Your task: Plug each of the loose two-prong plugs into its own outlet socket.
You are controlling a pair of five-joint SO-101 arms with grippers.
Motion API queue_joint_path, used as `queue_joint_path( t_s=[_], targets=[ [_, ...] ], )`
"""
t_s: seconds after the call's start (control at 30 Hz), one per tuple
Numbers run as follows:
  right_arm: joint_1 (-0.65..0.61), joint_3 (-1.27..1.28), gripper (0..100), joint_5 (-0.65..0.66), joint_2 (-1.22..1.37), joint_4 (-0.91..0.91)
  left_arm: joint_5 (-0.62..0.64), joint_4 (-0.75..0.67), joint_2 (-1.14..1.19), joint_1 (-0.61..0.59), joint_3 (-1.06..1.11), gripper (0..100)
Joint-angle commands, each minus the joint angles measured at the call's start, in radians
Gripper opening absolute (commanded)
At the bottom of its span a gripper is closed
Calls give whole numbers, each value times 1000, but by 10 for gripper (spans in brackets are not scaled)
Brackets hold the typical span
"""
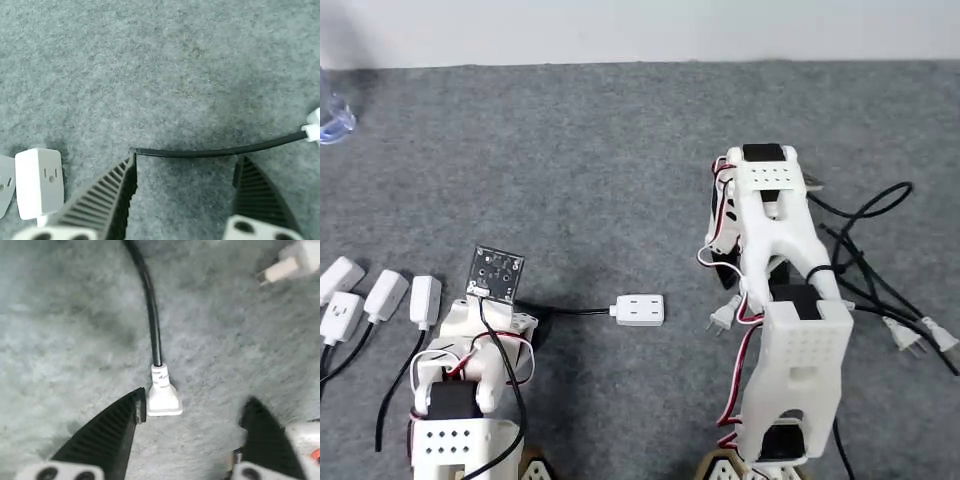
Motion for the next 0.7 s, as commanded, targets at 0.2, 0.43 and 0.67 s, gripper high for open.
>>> queue_joint_path(
  t_s=[0.2,0.43,0.67],
  targets=[
    [-25,-117,100,916,-183,44,-14,-20,-12,5,-5,295],
    [1,-94,72,1772,-122,44,-14,-18,-12,5,-5,295],
    [30,-83,87,2143,-77,45,-15,-18,-12,5,-5,295]
  ],
)
